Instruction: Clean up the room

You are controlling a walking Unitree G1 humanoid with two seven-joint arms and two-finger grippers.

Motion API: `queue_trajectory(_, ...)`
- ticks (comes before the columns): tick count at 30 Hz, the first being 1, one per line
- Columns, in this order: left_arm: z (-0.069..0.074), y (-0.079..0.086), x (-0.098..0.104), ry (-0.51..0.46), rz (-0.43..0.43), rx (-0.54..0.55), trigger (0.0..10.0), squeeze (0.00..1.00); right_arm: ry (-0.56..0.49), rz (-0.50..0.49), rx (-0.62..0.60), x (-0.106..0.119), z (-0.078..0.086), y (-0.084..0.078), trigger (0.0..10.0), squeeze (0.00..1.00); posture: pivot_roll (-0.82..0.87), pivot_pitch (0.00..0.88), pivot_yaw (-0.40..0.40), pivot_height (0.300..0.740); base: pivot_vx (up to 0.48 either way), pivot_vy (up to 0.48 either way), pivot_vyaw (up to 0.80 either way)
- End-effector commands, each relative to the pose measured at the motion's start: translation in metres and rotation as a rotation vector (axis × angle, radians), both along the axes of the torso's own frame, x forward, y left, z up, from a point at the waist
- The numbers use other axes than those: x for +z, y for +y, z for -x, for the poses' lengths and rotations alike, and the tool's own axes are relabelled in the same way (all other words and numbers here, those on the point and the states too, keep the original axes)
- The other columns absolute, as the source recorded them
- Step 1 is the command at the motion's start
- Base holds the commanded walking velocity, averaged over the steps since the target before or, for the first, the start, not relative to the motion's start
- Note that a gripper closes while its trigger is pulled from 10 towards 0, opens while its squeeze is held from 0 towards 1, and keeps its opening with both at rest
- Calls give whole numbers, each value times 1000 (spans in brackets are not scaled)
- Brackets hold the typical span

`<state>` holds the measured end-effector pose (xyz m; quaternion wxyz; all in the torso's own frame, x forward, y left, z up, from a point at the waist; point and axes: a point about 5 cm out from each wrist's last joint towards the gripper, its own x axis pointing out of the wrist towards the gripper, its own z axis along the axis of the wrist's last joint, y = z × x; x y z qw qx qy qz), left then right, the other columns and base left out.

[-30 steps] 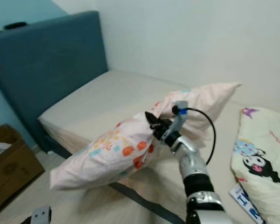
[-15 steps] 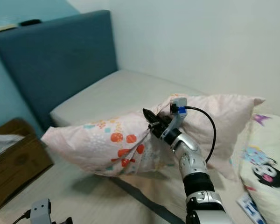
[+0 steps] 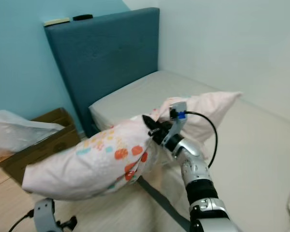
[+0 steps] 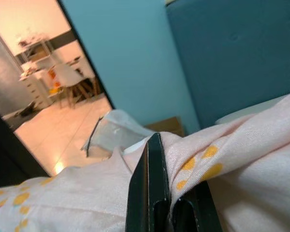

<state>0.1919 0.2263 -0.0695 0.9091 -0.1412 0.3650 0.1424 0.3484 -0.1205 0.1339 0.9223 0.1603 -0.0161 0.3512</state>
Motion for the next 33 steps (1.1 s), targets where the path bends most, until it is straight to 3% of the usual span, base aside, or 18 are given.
queue_trajectory(1,8,-1,-5,26,10,0,10000,0,-84,-12,-8,15,-2,1,10000,0,28,0,-43,728,0,0,738)
queue_trajectory(6,7,-2,-4,16,16,-8,10000,0,-83,-6,-30,14,-4,-2,10000,0,30,0,-44,728,0,0,740)
queue_trajectory(10,3,-5,-2,-7,25,-30,10000,0,-55,6,-136,12,-10,-12,10000,0,32,0,-45,728,60,0,400)
queue_trajectory(13,-1,-7,0,-25,28,-42,10000,0,-18,17,-238,10,-16,-23,10000,0,34,0,-48,728,371,0,0)
queue_trajectory(20,-7,-8,3,-49,34,-46,10000,0,-27,4,-310,15,-18,-35,10000,0,31,0,-47,728,461,0,0)
queue_trajectory(26,-9,-8,4,-59,36,-46,10000,0,-33,-6,-319,16,-19,-37,10000,0,29,0,-46,728,480,0,0)
queue_trajectory(33,-12,-8,6,-74,38,-47,10000,0,-75,28,-248,19,-17,-27,10000,0,30,0,-48,728,480,0,379)
